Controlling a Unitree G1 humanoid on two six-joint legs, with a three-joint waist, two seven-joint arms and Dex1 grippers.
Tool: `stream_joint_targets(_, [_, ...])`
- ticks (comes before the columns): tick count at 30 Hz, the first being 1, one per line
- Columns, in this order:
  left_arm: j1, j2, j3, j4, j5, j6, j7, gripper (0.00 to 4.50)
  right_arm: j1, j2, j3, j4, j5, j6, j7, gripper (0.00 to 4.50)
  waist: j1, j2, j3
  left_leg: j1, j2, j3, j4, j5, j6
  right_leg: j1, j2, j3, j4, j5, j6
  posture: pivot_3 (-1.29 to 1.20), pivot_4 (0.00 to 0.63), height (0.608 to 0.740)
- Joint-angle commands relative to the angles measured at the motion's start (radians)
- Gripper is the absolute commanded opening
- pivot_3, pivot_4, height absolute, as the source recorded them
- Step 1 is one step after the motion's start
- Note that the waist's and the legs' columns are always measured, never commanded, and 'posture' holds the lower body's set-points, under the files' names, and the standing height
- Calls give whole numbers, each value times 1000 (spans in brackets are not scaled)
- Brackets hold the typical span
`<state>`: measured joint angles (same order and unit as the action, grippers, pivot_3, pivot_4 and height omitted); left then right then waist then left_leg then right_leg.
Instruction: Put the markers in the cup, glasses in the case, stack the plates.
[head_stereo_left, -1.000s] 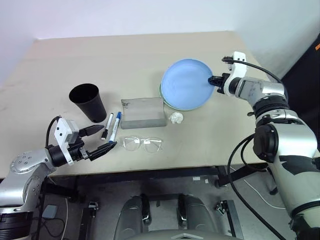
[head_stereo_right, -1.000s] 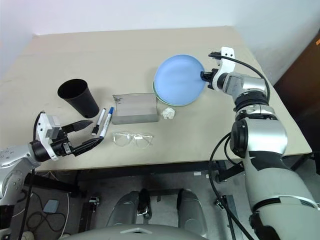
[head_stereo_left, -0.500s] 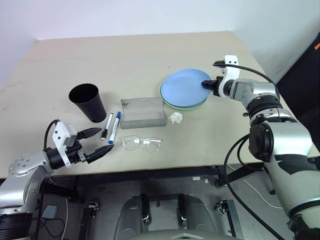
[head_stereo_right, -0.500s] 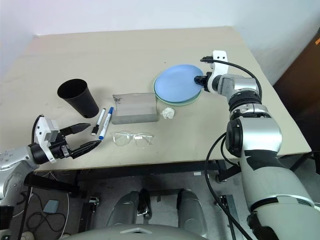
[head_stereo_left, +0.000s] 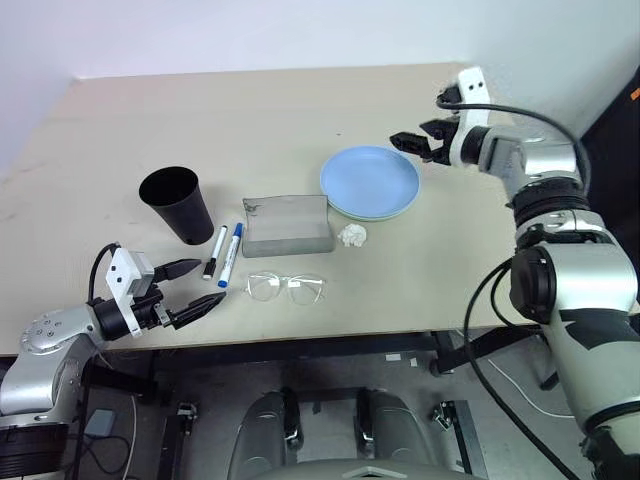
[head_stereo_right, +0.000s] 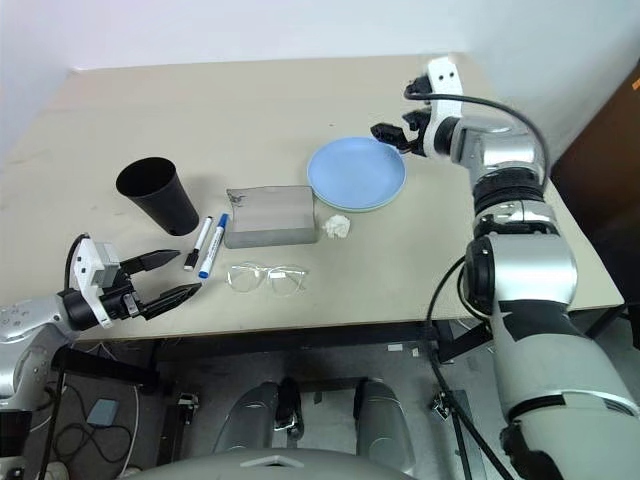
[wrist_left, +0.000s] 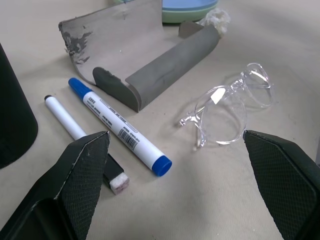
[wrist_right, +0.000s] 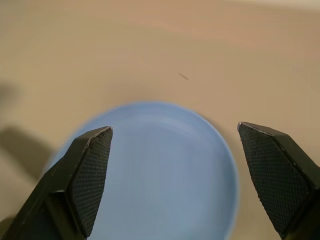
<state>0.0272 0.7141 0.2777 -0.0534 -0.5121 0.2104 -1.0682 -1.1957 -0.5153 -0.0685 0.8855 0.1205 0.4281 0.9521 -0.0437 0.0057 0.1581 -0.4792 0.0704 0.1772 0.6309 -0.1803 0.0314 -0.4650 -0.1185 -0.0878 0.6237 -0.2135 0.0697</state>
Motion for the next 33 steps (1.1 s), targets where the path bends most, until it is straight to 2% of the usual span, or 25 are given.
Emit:
stream_joint_targets(1, [-6,-1,14,-37,0,-13,18,4500,159,-43,45,-322,100,155,182,4222,2,0,0,0,0,0,0,0,0,1,0,0,0,0,0,0,150,711])
stream_joint_targets(3, [-11,-1,18,-46,-1,-8,32,4500,251,-69,73,-470,140,254,228,4222,3,0,0,0,1,0,0,0,0,1,0,0,0,0,0,0,150,711])
stream_joint_targets(5, [-13,1,18,-52,-2,-3,39,4500,329,-77,77,-576,171,252,254,4222,2,0,0,0,1,0,1,0,0,0,-1,1,0,0,0,0,150,711])
stream_joint_targets(11, [-19,1,12,-61,-1,1,53,4500,429,-82,114,-688,207,295,267,4222,0,0,0,2,2,0,0,0,0,-2,0,-1,2,1,-1,0,150,711])
stream_joint_targets(19, [-30,-3,-2,-80,1,12,74,4500,440,-39,170,-634,179,237,221,4222,2,0,0,1,7,4,0,0,0,-4,0,-3,-2,2,-3,0,150,711])
stream_joint_targets(26, [-35,6,9,-87,-7,23,77,4500,390,26,248,-461,97,157,179,4222,0,0,0,0,8,8,-1,0,0,-4,1,-2,-5,2,-2,0,150,711])
stream_joint_targets(33, [-24,15,27,-87,-11,22,70,4500,334,94,247,-313,52,47,132,4222,0,0,0,1,8,9,0,0,0,-4,1,-3,-3,2,-2,0,150,711])
